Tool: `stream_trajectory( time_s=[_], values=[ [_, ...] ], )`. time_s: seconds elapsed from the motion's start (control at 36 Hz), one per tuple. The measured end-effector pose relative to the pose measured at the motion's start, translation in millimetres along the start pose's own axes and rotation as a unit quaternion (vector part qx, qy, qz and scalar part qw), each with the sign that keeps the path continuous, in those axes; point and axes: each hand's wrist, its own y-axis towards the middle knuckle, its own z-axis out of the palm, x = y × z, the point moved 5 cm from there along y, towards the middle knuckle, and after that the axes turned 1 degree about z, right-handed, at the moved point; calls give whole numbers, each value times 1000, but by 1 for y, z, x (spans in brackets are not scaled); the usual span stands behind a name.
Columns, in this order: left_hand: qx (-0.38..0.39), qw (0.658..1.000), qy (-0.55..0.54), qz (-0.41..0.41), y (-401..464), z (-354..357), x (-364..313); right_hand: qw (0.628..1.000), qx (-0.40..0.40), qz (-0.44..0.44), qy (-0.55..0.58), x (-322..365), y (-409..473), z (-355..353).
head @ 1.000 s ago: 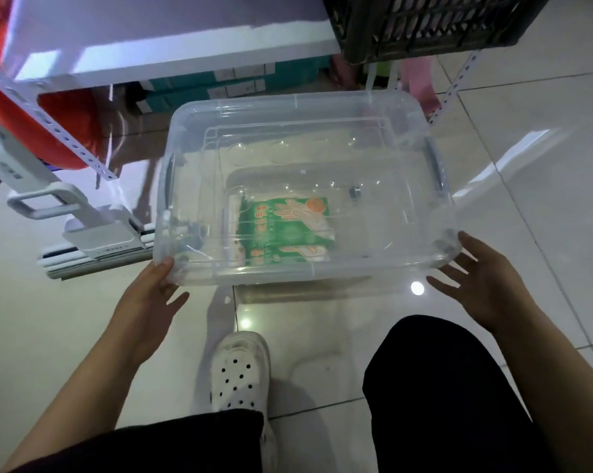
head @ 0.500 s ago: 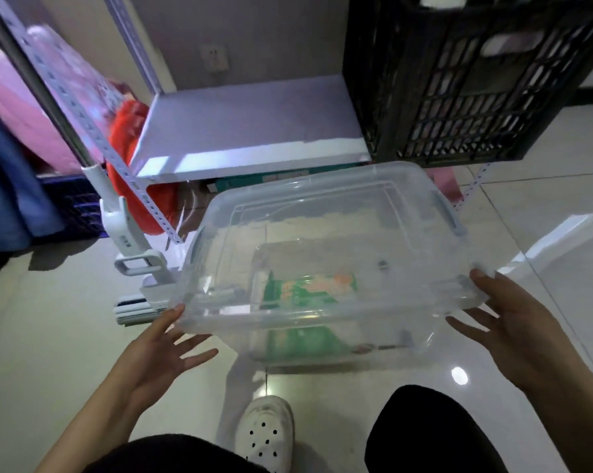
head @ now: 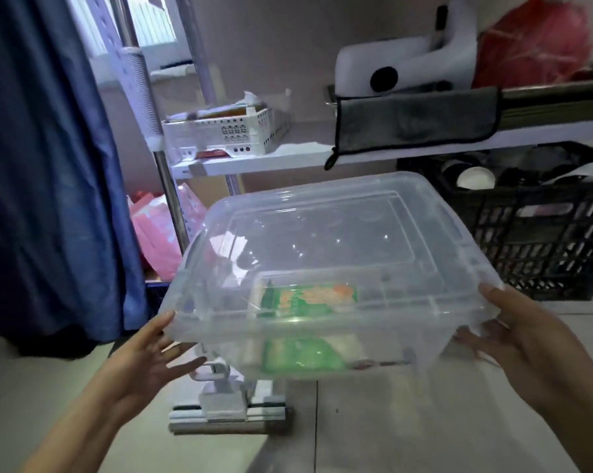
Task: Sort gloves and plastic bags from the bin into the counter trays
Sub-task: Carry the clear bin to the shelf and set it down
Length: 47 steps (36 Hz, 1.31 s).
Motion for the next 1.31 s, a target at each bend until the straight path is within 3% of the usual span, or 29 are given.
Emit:
stream_trajectory(
  time_s=[0.28, 0.36, 0.44, 0.53, 0.58, 0.64, 0.69, 0.72, 0.75, 0.97, 1.06, 1.17, 1.31],
  values=[
    [0, 997, 79, 4, 86, 47, -35, 998, 0, -22, -52, 7, 98, 25],
    [25, 994, 107, 14, 102, 46, -33, 992, 48, -41, -105, 5, 113, 28],
    [82, 979, 183, 46, 107, 50, -31, 974, 105, -65, -188, 4, 113, 32],
    [43, 952, 274, 130, 113, 45, -33, 939, 64, -167, -295, -2, 113, 24],
    [-47, 898, 368, 238, 107, 42, -46, 861, -27, -276, -427, 1, 112, 19],
    [-107, 755, 514, 391, 94, 53, -61, 714, -72, -421, -555, 5, 110, 23],
    [-81, 605, 605, 512, 79, 79, -69, 560, -54, -547, -620, 2, 100, 41],
    [-60, 556, 625, 545, 75, 90, -69, 523, -50, -571, -630, -1, 97, 48],
    [-50, 523, 640, 561, 73, 99, -69, 512, -49, -577, -634, -2, 97, 53],
    [-34, 465, 685, 559, 110, 120, -84, 525, -71, -559, -638, 22, 127, 81],
    [-45, 460, 683, 565, 135, 132, -93, 529, -79, -514, -670, 34, 153, 102],
    [-60, 489, 691, 529, 171, 148, -97, 553, -92, -399, -726, 38, 191, 119],
    [-68, 545, 682, 483, 202, 155, -97, 579, -89, -342, -734, 32, 219, 127]
  ],
)
